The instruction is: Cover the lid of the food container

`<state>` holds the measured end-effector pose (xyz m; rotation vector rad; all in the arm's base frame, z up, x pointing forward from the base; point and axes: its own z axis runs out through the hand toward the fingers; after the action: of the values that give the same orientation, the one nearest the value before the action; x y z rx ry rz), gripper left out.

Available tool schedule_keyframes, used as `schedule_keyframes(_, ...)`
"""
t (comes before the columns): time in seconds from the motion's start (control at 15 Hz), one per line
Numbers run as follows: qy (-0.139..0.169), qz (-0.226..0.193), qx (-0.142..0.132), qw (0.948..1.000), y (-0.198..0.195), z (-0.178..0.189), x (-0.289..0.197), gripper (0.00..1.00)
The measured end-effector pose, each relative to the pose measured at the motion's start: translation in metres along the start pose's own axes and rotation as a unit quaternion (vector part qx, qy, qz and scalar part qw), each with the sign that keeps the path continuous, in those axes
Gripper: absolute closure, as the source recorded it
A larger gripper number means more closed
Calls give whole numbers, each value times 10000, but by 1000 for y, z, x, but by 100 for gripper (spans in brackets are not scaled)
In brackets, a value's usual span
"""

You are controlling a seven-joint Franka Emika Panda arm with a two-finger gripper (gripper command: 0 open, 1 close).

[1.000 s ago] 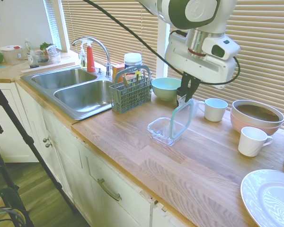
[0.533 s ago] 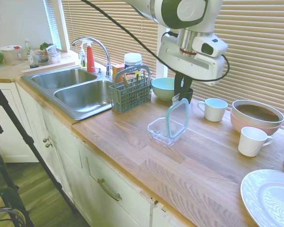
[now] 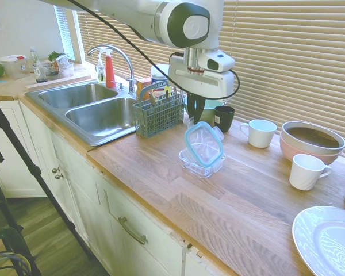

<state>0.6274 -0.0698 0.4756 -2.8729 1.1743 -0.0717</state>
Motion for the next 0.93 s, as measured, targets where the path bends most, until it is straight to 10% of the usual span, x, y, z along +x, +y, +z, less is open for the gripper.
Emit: schedule_keyframes(0.93,220,137,-203,9995,-9,23,-3,100)
